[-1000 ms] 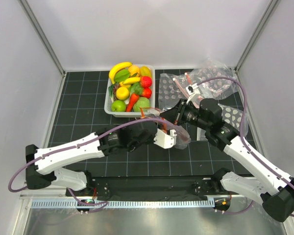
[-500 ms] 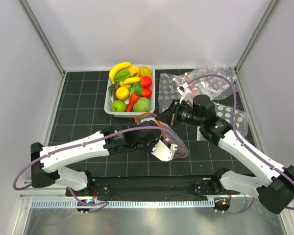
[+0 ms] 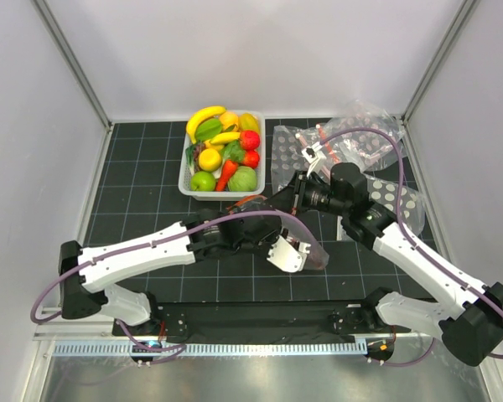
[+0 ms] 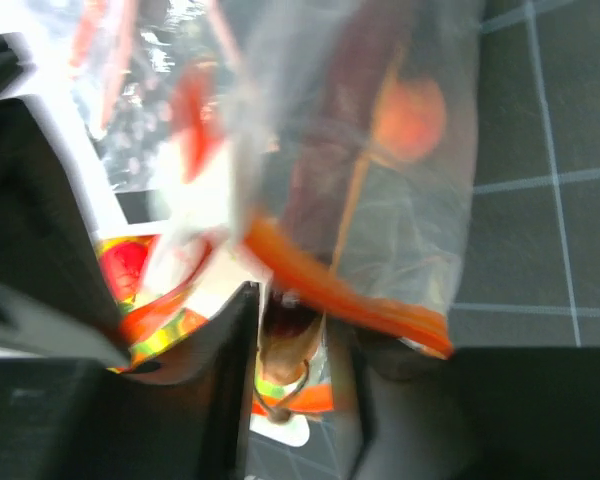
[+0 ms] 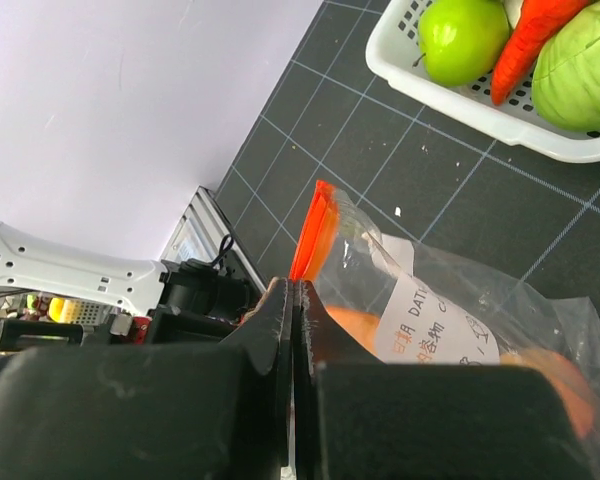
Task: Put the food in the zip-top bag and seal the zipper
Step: Place the fake food in the zipper food storage bag.
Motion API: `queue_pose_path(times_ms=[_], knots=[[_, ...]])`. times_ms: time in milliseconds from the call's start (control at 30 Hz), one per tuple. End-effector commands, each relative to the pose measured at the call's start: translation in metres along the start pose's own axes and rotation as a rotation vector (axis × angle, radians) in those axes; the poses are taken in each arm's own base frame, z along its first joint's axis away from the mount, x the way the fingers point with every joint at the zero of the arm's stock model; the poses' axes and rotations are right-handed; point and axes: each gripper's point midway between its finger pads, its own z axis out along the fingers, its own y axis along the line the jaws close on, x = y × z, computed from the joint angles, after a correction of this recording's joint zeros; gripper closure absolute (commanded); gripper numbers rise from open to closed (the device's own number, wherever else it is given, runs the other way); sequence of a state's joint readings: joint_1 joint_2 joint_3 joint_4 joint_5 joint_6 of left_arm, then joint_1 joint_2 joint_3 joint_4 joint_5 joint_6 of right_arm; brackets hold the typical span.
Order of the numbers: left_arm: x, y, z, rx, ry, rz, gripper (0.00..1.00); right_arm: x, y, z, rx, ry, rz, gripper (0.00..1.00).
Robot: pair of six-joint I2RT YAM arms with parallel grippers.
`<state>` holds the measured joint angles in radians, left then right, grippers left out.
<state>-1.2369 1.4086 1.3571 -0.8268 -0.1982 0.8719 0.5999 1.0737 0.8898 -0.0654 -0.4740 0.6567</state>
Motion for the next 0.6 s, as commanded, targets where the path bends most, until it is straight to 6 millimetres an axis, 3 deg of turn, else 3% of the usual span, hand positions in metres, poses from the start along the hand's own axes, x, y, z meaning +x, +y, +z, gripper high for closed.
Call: queue_pose_path(times_ms=[0, 100, 200, 233, 367, 433, 467, 567], knots=[[-0.012, 0.031, -0.018, -0.152, -0.095, -0.058, 0.63, -0.019, 0.017, -0.006, -0.055, -0.082, -0.045, 0.99], [-0.008, 0.045, -0.029, -0.227, -0.134, -0.123, 0.54, -0.022, 0.012, -0.008, -0.029, -0.104, -0.055, 0.99], [-0.008, 0.062, -0.048, -0.32, -0.217, -0.219, 0.21, -0.028, 0.006, -0.012, -0.002, -0.136, -0.061, 0.99], [-0.008, 0.066, -0.053, -0.344, -0.237, -0.24, 0.16, -0.027, -0.002, -0.015, 0.03, -0.134, -0.047, 0.99], [-0.009, 0.078, -0.072, -0.43, -0.288, -0.332, 0.01, -0.031, -0.018, -0.019, 0.081, -0.174, -0.028, 0.99], [-0.008, 0.096, -0.082, -0.527, -0.31, -0.446, 0.0, -0.037, -0.025, -0.023, 0.124, -0.208, -0.033, 0.99], [0.006, 0.107, -0.09, -0.615, -0.266, -0.525, 0.0, -0.038, -0.031, -0.025, 0.152, -0.217, -0.03, 0.99], [0.02, 0.132, -0.11, -0.779, -0.238, -0.753, 0.0, -0.046, -0.042, -0.035, 0.233, -0.267, -0.05, 0.99]])
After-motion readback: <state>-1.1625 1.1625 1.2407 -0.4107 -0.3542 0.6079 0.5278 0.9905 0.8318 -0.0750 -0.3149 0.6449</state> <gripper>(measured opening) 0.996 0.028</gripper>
